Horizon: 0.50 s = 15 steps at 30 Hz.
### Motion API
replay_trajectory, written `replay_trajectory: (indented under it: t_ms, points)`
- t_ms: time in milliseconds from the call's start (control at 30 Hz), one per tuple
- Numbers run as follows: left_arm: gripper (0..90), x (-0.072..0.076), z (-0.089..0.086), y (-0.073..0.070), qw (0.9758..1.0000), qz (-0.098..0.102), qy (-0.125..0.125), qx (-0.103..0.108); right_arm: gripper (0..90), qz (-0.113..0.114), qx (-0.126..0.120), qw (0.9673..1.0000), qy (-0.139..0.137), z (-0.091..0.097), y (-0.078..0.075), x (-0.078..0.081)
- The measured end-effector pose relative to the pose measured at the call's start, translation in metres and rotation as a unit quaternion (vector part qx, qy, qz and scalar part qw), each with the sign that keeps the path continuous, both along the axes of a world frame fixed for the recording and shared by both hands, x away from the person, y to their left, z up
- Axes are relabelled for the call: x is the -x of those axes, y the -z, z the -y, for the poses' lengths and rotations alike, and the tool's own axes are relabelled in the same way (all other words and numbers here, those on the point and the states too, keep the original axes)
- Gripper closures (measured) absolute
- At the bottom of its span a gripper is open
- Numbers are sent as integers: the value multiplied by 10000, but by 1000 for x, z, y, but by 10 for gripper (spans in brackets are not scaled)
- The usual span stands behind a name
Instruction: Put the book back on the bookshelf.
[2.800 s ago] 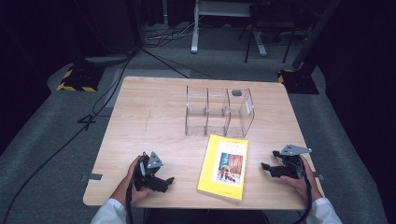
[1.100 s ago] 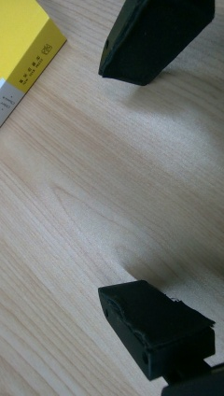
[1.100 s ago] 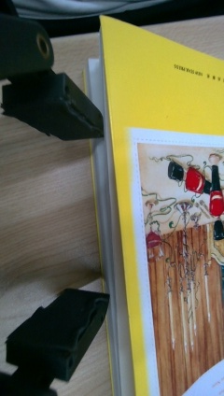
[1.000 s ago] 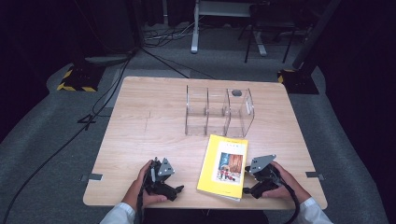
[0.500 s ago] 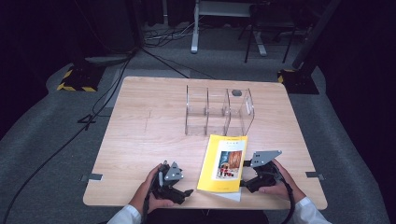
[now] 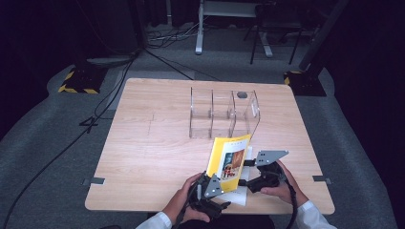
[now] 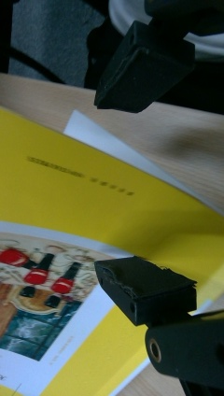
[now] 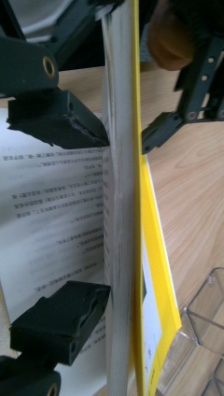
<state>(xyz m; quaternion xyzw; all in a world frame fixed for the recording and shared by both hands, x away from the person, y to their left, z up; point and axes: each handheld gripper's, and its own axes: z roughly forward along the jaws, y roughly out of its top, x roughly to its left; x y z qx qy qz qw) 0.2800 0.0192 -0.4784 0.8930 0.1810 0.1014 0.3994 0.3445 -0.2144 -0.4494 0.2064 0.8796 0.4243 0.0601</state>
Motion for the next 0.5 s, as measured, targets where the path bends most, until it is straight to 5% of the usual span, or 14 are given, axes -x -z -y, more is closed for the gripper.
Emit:
replay_trajectory:
  t_ms: [267, 333, 500]
  points:
    - [326, -2, 12, -3, 9980, 335, -507, 179, 247, 26, -101, 9999, 72, -2, -1, 0]
    - [524, -3, 10, -4, 9972, 437, -590, 153, 247, 39, -134, 9998, 110, -2, 0, 0]
    - [689, 0, -3, -12, 9968, 633, -478, 112, 263, 8, -273, 9994, 209, 3, -1, -1]
